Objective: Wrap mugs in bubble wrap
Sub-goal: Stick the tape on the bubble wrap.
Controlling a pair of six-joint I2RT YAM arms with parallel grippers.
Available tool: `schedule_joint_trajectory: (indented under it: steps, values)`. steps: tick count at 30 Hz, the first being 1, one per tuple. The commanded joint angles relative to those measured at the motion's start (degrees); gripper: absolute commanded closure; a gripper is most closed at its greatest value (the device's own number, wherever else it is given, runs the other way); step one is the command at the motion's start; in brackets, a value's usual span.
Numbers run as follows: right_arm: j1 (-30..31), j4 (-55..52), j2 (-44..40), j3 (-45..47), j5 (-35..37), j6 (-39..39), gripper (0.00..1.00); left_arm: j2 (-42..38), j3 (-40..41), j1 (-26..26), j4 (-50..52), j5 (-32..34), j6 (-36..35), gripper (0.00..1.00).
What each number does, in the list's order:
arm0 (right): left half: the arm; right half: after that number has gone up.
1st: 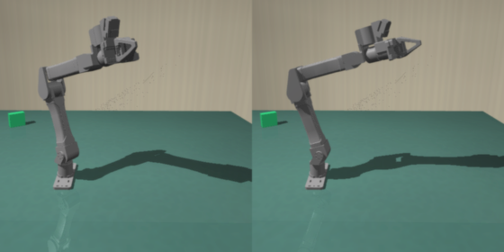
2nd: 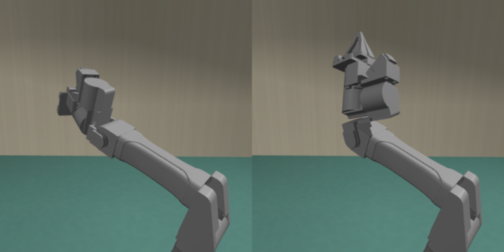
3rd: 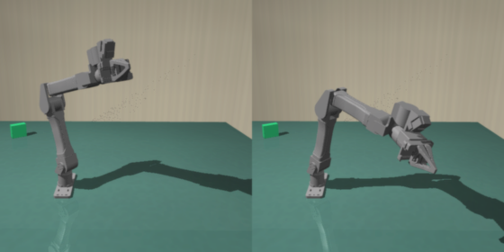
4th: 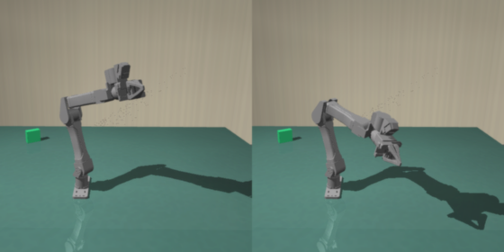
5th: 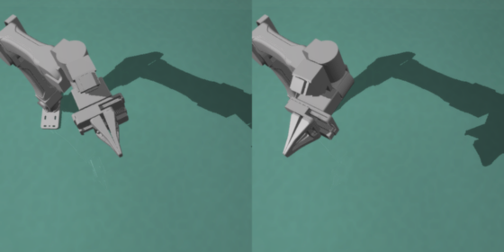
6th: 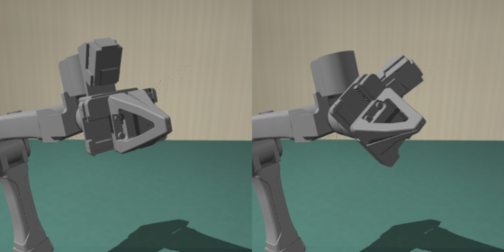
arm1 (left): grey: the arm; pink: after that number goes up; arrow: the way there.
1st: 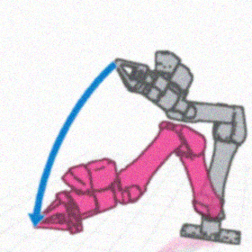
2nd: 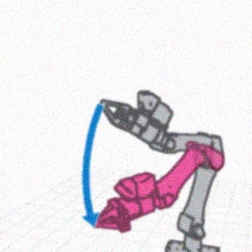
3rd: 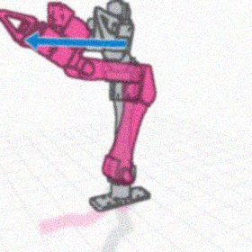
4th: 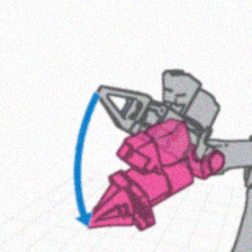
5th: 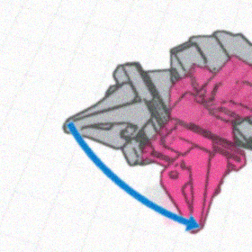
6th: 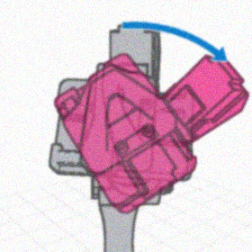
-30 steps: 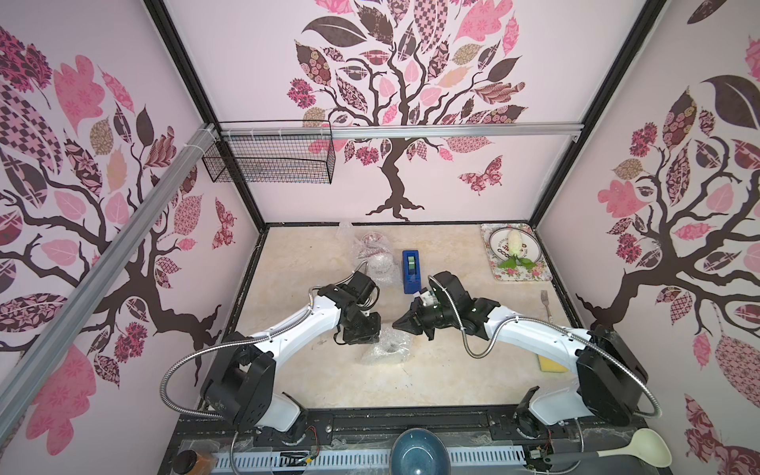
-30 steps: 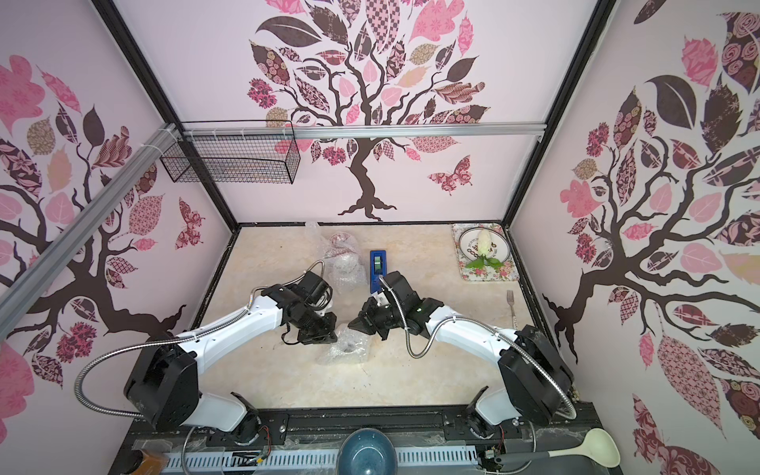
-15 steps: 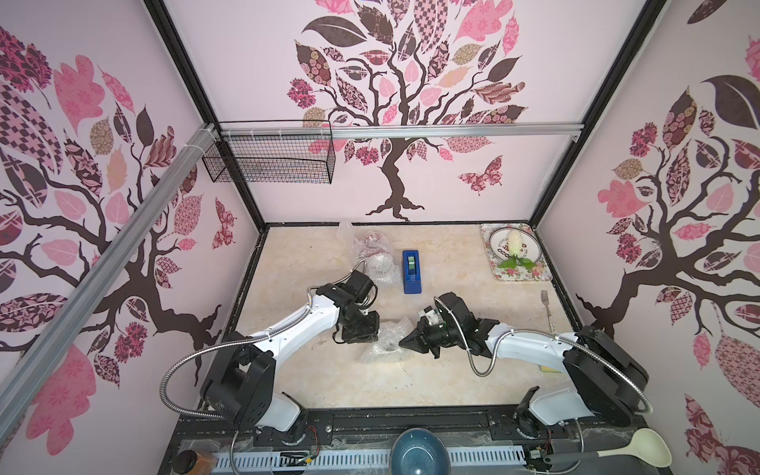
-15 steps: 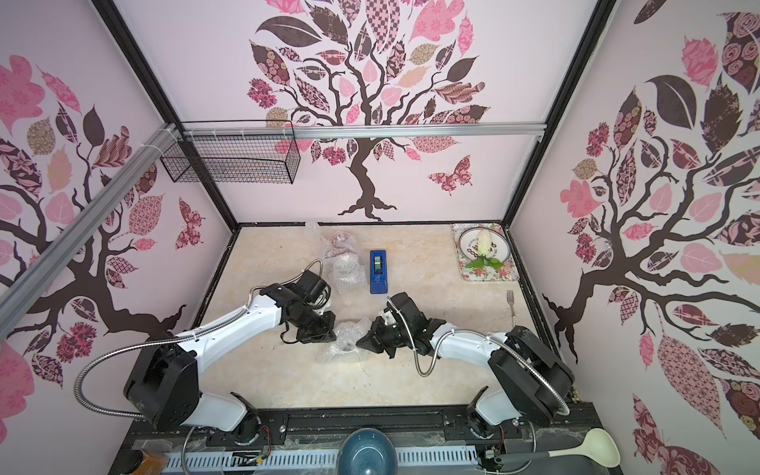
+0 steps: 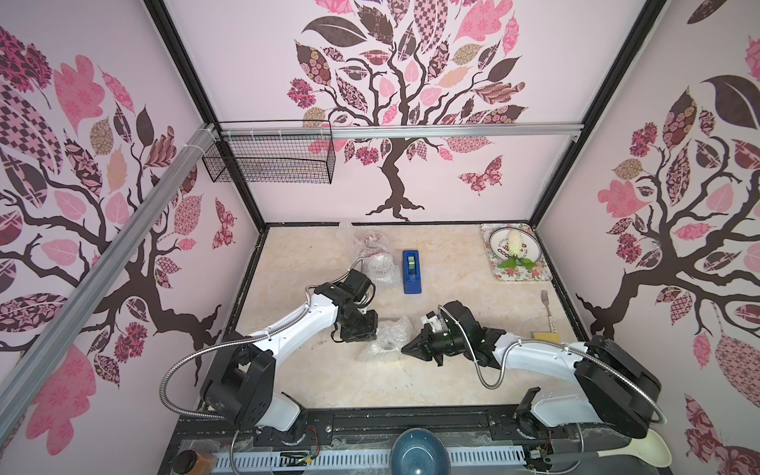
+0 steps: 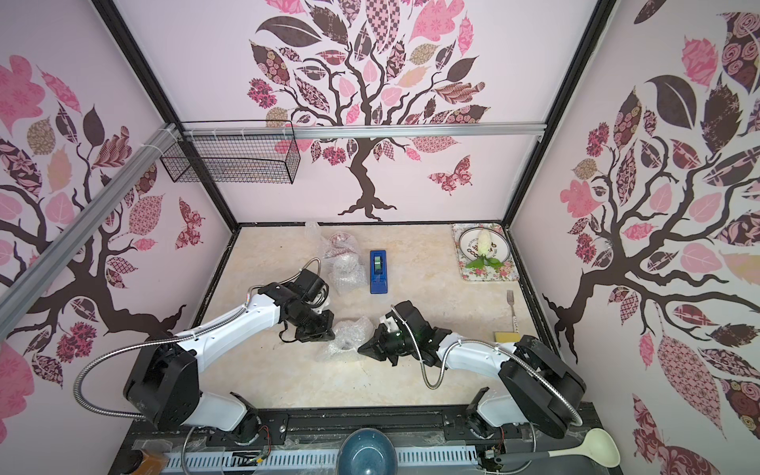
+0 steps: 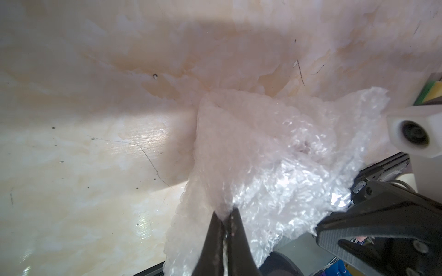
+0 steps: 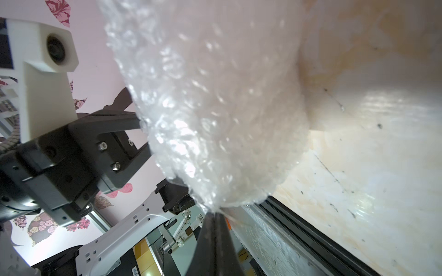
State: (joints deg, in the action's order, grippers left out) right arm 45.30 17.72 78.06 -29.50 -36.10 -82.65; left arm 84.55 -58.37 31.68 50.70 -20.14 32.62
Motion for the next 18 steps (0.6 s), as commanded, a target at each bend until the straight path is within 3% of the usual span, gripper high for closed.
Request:
schedule_joint_trajectory:
  steps: [1, 10, 18]
  values:
    - [0.19, 0.73, 1.58, 0.27, -0.21, -0.40, 1.00, 0.85, -1.01, -0.52, -0.51, 1.35, -1.33, 1.00]
    - [-2.35, 6.13, 13.91, -6.16, -2.20, 3.14, 1.00, 0.12, 0.23, -0.50, -1.79, -0.19, -1.97, 1.00]
    - [-3.13, 2.61, 13.28, -8.47, -3.12, 6.17, 1.00, -0.91, 0.15, -2.64, -1.68, 1.95, -0.82, 1.00]
